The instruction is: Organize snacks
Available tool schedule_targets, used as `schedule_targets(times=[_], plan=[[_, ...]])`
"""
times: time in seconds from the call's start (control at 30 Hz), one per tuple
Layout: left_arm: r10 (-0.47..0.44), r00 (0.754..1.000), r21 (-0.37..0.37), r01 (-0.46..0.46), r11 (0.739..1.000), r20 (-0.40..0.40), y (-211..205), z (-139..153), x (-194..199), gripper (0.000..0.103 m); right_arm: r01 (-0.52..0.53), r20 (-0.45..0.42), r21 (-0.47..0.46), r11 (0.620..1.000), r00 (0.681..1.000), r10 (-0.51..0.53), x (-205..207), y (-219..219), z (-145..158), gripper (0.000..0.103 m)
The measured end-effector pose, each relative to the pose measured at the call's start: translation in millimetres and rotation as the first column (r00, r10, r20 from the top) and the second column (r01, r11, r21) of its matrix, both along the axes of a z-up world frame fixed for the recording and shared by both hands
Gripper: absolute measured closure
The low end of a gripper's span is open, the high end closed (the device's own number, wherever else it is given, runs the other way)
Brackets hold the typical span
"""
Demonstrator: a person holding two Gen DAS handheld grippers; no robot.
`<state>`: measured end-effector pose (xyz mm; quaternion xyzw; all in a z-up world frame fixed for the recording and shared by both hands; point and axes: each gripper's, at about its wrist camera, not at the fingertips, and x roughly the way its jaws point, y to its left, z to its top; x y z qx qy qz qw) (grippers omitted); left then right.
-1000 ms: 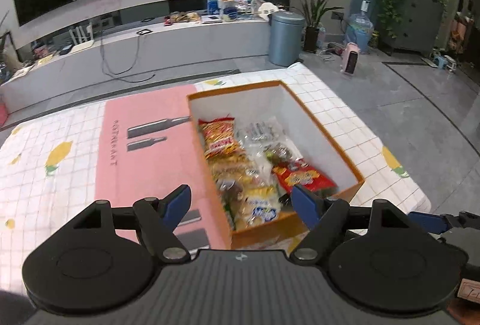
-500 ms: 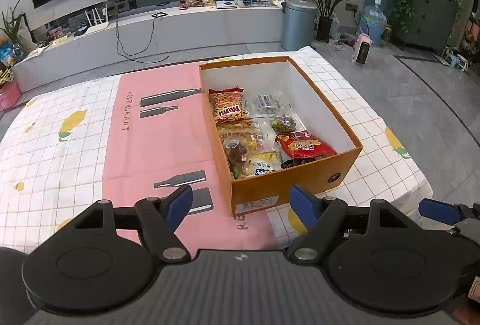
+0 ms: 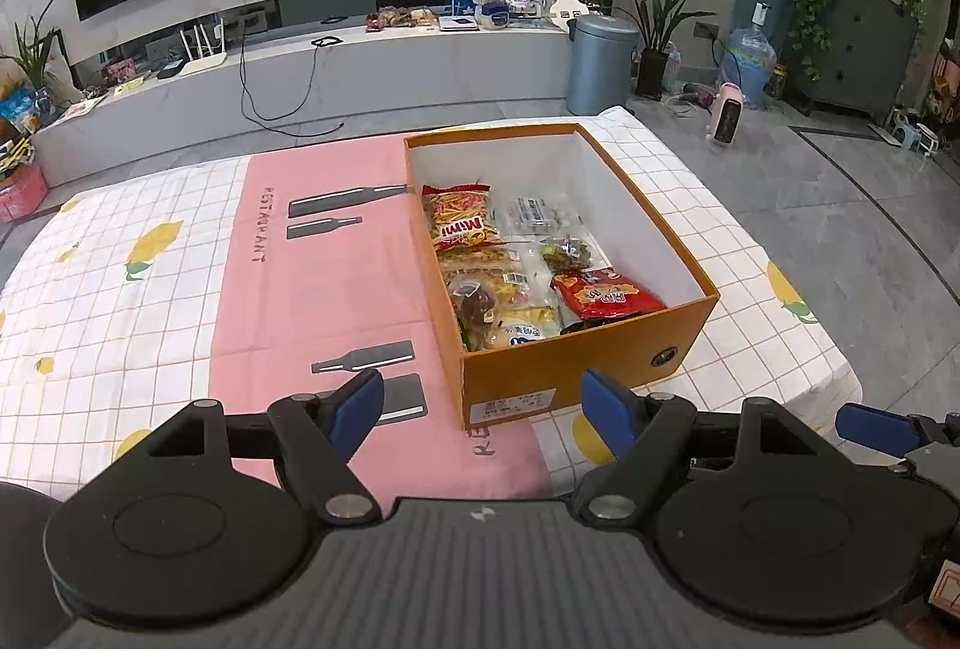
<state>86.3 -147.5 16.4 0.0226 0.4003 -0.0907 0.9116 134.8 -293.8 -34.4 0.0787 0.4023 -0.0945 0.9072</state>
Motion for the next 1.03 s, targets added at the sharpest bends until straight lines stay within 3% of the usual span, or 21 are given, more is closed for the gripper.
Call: schedule_targets(times=[1.03], plan=[[0.006, 1.0, -0.015, -0.006, 1.0, -0.011, 3.7, -2.7, -1.3, 0.015, -0.029, -0.002, -0.039, 0.999, 1.0, 0.028, 1.9, 13.5, -3.4, 0.003]])
